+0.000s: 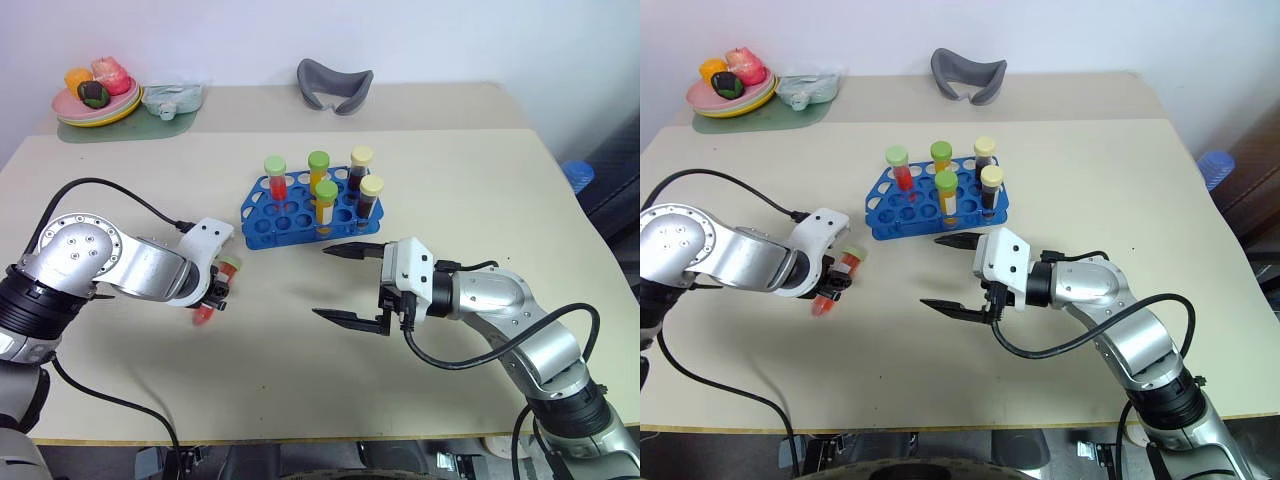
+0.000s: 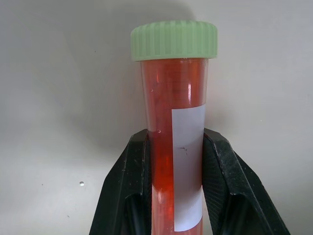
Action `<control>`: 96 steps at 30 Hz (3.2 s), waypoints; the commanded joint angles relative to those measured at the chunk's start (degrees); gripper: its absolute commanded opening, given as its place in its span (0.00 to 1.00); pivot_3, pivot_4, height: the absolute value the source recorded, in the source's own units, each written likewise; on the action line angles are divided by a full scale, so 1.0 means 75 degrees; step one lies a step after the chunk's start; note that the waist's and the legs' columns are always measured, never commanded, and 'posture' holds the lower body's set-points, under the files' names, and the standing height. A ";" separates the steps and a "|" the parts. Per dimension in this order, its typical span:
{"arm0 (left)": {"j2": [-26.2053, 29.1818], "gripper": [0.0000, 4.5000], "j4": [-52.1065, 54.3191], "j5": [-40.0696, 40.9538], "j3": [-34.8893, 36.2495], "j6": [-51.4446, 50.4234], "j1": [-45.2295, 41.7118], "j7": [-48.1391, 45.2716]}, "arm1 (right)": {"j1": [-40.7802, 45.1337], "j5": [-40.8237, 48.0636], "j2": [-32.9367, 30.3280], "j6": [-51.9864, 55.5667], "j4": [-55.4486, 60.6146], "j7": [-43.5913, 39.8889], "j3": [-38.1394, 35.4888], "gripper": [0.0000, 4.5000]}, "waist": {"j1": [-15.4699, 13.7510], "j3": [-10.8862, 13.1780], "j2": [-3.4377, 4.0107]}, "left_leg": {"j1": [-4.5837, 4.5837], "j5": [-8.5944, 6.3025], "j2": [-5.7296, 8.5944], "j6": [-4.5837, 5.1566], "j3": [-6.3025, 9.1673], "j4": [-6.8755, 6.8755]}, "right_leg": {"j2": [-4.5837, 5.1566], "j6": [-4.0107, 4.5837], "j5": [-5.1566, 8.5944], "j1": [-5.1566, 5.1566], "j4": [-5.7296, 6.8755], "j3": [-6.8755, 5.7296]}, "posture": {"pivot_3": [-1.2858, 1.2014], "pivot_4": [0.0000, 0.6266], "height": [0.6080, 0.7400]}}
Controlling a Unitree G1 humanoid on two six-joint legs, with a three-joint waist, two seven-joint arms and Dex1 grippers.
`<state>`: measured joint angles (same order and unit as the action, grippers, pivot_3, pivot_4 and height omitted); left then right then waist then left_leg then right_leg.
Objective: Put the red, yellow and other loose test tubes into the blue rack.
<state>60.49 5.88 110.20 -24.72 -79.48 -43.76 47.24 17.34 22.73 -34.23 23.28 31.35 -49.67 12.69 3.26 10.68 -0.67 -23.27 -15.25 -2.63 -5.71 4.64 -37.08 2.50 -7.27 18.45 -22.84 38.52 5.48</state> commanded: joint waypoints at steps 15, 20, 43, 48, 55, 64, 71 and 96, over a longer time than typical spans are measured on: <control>-0.2206 0.17 0.2413 -1.0470 0.1852 0.8654 0.2695 -0.6623 | -0.1345 0.0333 0.0330 0.0492 -0.0173 0.1398 -0.1718 0.97 | -0.0157 -0.0002 0.0000 | -0.0011 0.0009 -0.0001 -0.0016 -0.0034 0.0013 | 0.0009 0.0000 -0.0001 0.0010 -0.0047 -0.0004 | 0.52 0.24 1.00; -0.3815 0.17 0.1219 -1.1755 0.1792 1.0333 0.2841 -0.7383 | -0.1776 0.0239 0.0391 0.0499 -0.0082 0.1676 -0.1846 0.97 | -0.0141 -0.0005 0.0003 | -0.0010 -0.0008 0.0000 0.0013 -0.0034 0.0004 | 0.0010 -0.0003 -0.0002 0.0015 -0.0044 -0.0003 | 0.52 0.24 1.00; -0.6185 0.17 -0.1311 -1.3230 0.2364 1.2388 0.3284 -0.8959 | -0.1791 0.0264 0.0390 0.0515 -0.0089 0.1891 -0.1818 0.97 | -0.0106 -0.0006 0.0002 | 0.0000 -0.0014 0.0000 0.0024 -0.0026 0.0001 | 0.0009 -0.0005 -0.0003 0.0021 -0.0034 -0.0004 | 0.52 0.24 1.00; -0.6375 0.17 -0.1563 -1.3386 0.2443 1.2577 0.3212 -0.9002 | -0.1761 0.0248 0.0432 0.0536 -0.0084 0.1924 -0.1760 0.97 | -0.0106 -0.0006 0.0002 | 0.0001 -0.0014 0.0000 0.0024 -0.0026 0.0001 | 0.0009 -0.0005 -0.0003 0.0023 -0.0034 -0.0004 | 0.52 0.24 1.00; -0.6594 0.17 -0.2036 -1.3784 0.2491 1.2968 0.2995 -0.8857 | -0.1806 0.0237 0.0514 0.0596 0.0025 0.2013 -0.1708 0.97 | -0.0110 -0.0008 0.0003 | 0.0018 -0.0014 0.0000 0.0025 -0.0025 0.0001 | 0.0009 -0.0005 -0.0003 0.0042 -0.0036 -0.0005 | 0.52 0.24 1.00; -0.6688 0.17 -0.2244 -1.3988 0.2627 1.3115 0.2920 -0.8771 | -0.1839 0.0236 0.0536 0.0639 0.0080 0.2053 -0.1655 0.97 | -0.0102 -0.0008 0.0003 | 0.0027 -0.0016 0.0000 0.0027 -0.0025 0.0002 | 0.0008 -0.0005 -0.0003 0.0050 -0.0036 -0.0005 | 0.52 0.24 1.00; -0.6713 0.17 -0.1957 -1.3820 0.2634 1.2925 0.3162 -0.8913 | -0.1786 0.0231 0.0541 0.0617 0.0034 0.2024 -0.1621 0.97 | -0.0101 -0.0009 0.0003 | 0.0031 -0.0016 0.0000 0.0028 -0.0025 0.0003 | 0.0008 -0.0005 -0.0003 0.0055 -0.0037 -0.0005 | 0.52 0.24 1.00; -0.6651 0.17 -0.2094 -1.4212 0.2793 1.2886 0.3117 -0.8712 | -0.1791 0.0178 0.0635 0.0553 -0.0038 0.2049 -0.1536 0.97 | -0.0097 -0.0010 0.0003 | 0.0053 -0.0025 0.0000 0.0044 -0.0024 0.0007 | 0.0007 -0.0005 -0.0002 0.0072 -0.0038 -0.0004 | 0.52 0.24 1.00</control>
<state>10.21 -9.43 4.06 -5.05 17.13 -20.46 -18.58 3.48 23.74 -30.09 28.32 29.10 -34.32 1.46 2.53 10.61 -0.65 -22.87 -15.43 -2.63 -5.38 4.45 -37.03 2.55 -7.32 18.43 -22.30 38.23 5.45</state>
